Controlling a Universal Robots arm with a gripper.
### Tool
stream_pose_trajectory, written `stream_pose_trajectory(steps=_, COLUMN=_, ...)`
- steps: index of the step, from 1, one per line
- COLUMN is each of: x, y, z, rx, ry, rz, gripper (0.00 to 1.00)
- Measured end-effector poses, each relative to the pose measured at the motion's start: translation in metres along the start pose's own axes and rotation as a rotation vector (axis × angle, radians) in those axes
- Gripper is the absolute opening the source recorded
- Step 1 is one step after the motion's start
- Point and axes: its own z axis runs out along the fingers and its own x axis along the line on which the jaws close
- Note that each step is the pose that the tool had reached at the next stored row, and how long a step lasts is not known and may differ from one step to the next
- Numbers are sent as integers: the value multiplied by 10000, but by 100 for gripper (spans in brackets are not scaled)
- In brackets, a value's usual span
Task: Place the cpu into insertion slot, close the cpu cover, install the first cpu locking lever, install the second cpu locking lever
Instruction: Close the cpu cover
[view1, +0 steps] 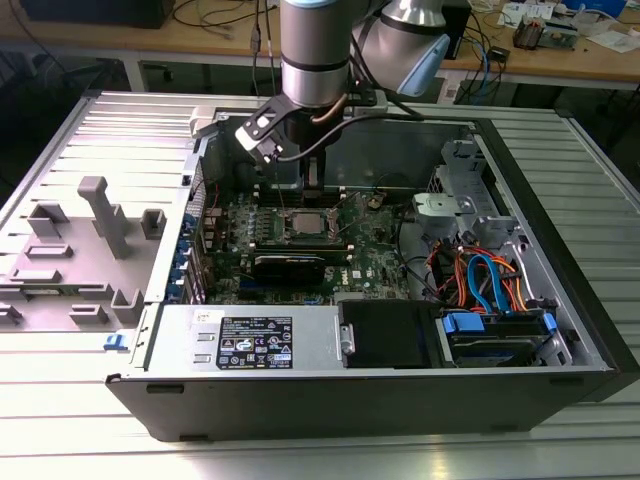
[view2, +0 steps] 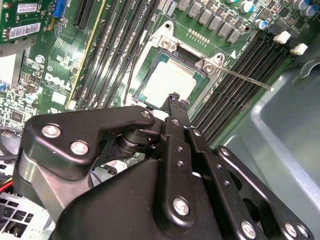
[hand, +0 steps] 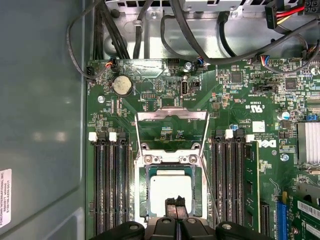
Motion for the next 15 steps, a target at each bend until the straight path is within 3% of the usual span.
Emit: stream_pose_trajectory(steps=15, x=0, y=1, z=-63, rx=0, ry=0, rz=1, gripper=11)
